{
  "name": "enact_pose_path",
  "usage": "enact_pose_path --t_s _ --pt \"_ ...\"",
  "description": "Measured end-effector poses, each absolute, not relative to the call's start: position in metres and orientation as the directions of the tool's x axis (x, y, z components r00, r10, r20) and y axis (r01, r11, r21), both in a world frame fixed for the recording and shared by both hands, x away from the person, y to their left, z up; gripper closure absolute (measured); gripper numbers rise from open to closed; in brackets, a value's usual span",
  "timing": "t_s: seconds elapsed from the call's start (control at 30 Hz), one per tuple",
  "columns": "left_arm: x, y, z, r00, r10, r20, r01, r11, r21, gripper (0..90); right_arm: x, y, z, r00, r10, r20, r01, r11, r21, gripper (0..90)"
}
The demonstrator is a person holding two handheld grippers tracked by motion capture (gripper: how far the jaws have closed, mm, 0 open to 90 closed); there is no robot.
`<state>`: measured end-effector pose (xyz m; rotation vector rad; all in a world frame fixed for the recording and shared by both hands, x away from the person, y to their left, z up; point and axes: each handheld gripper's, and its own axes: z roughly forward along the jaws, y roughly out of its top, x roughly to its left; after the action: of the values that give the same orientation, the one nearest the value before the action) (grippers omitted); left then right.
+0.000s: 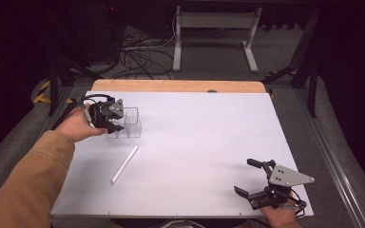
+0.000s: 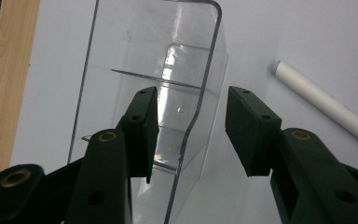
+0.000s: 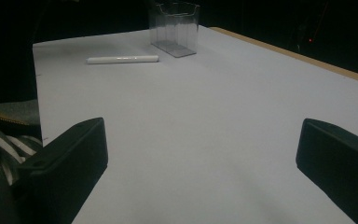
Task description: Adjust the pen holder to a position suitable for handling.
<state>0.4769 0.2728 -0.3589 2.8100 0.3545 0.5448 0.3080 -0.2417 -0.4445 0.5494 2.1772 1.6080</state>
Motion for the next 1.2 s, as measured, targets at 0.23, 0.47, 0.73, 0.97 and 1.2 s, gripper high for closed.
enact_pose_path --t_s 0.23,0.47,0.73,0.97,1.2 --pt "0.4797 0.2722 -0.3614 0.910 0.266 0.319 0.183 -0.946 0.268 62.4 0.3079 -0.2416 -0.4447 -0.854 0.516 -0.069 0.086 0.271 0.959 2.6" --pt "0.4809 0.2689 -0.3660 0.917 0.241 0.317 0.170 -0.957 0.236 71.4 0.3083 -0.2412 -0.4454 -0.856 0.513 -0.065 0.089 0.270 0.959 2.6" --pt "0.4821 0.2701 -0.3661 0.914 0.236 0.331 0.165 -0.959 0.229 76.1 0.3081 -0.2432 -0.4452 -0.850 0.523 -0.066 0.085 0.259 0.962 2.3" --pt "0.4781 0.2685 -0.3655 0.929 0.189 0.319 0.125 -0.969 0.211 81.5 0.3080 -0.2425 -0.4454 -0.851 0.522 -0.065 0.087 0.262 0.961 2.3" --pt "0.4760 0.2678 -0.3649 0.940 0.189 0.284 0.131 -0.969 0.209 88.4 0.3083 -0.2415 -0.4457 -0.853 0.518 -0.066 0.088 0.266 0.960 2.2"
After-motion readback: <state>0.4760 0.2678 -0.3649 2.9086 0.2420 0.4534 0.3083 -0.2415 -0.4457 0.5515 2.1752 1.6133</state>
